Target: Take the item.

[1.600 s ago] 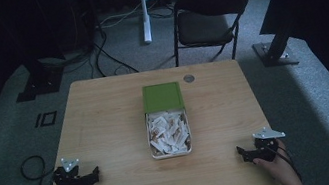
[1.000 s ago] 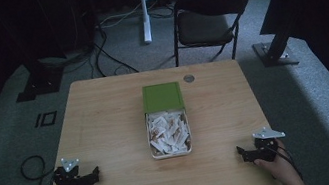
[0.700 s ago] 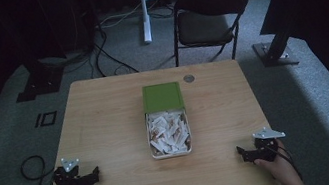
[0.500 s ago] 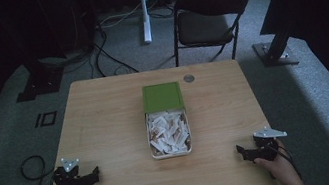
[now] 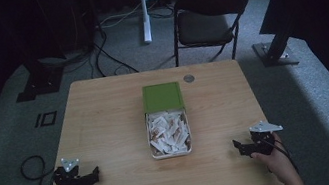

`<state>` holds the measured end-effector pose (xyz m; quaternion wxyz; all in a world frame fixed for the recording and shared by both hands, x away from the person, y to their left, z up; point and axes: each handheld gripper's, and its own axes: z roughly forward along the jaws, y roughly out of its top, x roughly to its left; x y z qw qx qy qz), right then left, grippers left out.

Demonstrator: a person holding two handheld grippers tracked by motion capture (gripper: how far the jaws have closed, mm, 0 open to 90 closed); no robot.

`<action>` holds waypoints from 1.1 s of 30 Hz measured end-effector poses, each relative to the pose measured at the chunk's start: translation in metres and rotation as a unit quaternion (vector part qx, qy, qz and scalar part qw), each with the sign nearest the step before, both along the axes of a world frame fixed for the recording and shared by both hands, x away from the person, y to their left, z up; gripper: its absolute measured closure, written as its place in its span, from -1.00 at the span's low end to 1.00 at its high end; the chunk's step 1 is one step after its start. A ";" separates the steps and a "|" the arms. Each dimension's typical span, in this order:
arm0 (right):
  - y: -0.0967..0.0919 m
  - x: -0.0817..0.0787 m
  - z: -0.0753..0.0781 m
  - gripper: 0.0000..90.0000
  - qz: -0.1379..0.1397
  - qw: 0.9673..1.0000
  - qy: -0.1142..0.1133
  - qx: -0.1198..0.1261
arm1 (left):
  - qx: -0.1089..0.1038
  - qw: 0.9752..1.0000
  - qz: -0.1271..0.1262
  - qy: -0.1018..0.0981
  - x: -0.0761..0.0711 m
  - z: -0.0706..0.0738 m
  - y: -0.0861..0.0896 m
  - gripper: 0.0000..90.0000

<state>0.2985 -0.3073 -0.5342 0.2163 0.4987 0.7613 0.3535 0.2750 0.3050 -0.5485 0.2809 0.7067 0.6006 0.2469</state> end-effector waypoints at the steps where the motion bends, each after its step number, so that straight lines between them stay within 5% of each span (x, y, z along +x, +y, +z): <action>1: 0.001 0.001 0.002 -0.68 0.001 1.000 -0.002 -0.001 | 0.000 1.000 0.000 0.000 0.000 0.000 0.000 -0.94; 9: 0.005 0.006 0.018 -0.68 0.005 1.000 -0.019 0.021 | 0.000 1.000 0.000 0.000 0.000 0.000 0.000 -0.94; 33: 0.044 0.028 0.068 -0.67 0.063 0.996 -0.062 0.020 | -0.001 1.000 0.000 -0.001 0.000 0.000 0.000 -0.94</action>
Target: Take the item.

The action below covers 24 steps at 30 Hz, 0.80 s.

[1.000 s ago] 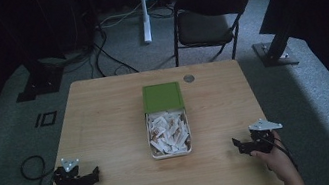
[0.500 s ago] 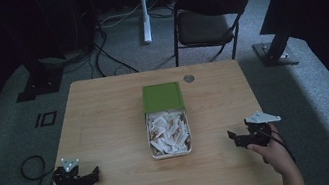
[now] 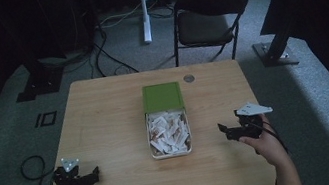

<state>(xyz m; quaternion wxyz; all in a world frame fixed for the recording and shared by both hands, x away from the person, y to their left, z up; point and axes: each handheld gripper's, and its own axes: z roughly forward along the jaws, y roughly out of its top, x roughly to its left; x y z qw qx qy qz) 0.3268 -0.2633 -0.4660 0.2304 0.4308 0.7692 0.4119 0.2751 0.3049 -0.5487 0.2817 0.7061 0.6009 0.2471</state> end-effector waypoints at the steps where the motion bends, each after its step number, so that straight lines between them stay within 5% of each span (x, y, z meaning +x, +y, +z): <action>1: 0.003 0.001 0.002 -0.67 0.003 1.000 -0.003 -0.001 | 0.000 1.000 0.000 0.000 0.000 0.000 0.000 -0.94; 24: 0.055 0.017 0.034 -0.67 0.065 0.997 -0.028 0.012 | 0.000 1.000 0.001 -0.001 0.000 0.000 0.000 -0.94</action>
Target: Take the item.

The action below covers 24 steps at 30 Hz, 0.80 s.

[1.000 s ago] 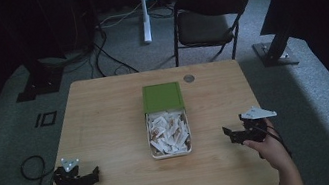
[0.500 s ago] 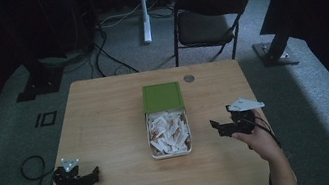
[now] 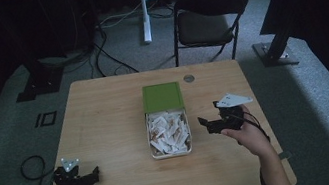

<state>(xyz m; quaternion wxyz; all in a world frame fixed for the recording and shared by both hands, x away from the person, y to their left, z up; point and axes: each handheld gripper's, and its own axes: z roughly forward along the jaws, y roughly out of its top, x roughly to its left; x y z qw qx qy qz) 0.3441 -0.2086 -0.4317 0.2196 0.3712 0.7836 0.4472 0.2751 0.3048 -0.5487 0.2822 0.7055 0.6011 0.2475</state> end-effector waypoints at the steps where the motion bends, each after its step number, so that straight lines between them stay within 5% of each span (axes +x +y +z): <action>1: 0.002 0.000 0.001 -0.67 0.003 1.000 -0.001 0.000 | 0.000 1.000 0.000 0.000 0.000 0.000 0.000 -0.94; 24: 0.056 0.005 0.009 -0.66 0.070 0.998 0.001 0.005 | 0.000 1.000 0.000 0.000 0.000 0.000 0.000 -0.94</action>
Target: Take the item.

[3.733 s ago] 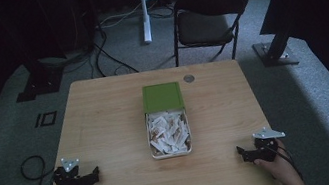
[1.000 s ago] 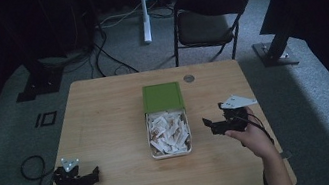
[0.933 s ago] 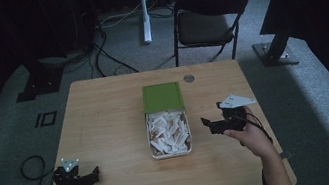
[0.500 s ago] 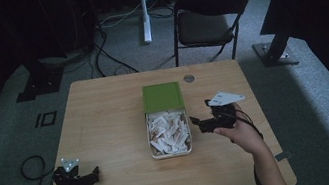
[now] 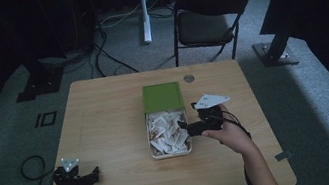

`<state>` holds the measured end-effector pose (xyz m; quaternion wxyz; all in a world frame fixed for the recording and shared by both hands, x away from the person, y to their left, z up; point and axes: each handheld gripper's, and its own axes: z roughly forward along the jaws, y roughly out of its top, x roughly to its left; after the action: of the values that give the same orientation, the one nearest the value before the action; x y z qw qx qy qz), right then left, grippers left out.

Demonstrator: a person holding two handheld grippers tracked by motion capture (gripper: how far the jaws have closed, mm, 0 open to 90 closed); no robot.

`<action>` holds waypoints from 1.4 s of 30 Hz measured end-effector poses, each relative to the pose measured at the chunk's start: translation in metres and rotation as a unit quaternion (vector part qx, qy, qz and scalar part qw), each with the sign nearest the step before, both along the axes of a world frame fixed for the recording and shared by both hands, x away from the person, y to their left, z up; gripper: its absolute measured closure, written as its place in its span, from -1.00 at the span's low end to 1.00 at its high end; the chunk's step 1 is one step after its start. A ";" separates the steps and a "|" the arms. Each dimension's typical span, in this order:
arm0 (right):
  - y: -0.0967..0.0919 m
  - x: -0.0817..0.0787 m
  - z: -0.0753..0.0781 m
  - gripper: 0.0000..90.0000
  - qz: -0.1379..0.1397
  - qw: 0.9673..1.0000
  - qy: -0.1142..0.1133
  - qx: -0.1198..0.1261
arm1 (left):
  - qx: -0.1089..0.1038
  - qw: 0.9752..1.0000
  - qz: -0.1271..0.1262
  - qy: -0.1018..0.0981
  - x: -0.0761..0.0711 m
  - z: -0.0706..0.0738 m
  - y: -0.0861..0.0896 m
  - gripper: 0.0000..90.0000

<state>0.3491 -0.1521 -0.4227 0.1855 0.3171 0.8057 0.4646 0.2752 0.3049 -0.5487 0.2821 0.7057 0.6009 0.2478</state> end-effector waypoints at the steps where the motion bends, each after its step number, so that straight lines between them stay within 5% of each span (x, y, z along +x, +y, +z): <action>1: 0.002 0.000 0.000 -0.66 0.002 1.000 0.002 0.000 | 0.000 1.000 0.000 0.000 0.000 0.000 0.000 -0.94; 22: 0.048 -0.003 -0.010 -0.63 0.051 0.998 0.019 0.003 | 0.000 1.000 0.000 0.000 0.000 0.000 0.000 -0.94; 42: 0.083 0.001 -0.026 -0.60 0.040 0.998 0.031 -0.038 | 0.000 1.000 0.000 0.000 0.000 0.000 0.000 -0.94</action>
<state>0.3499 -0.0691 -0.4488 0.1535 0.2917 0.8402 0.4306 0.2752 0.3049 -0.5487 0.2822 0.7057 0.6008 0.2478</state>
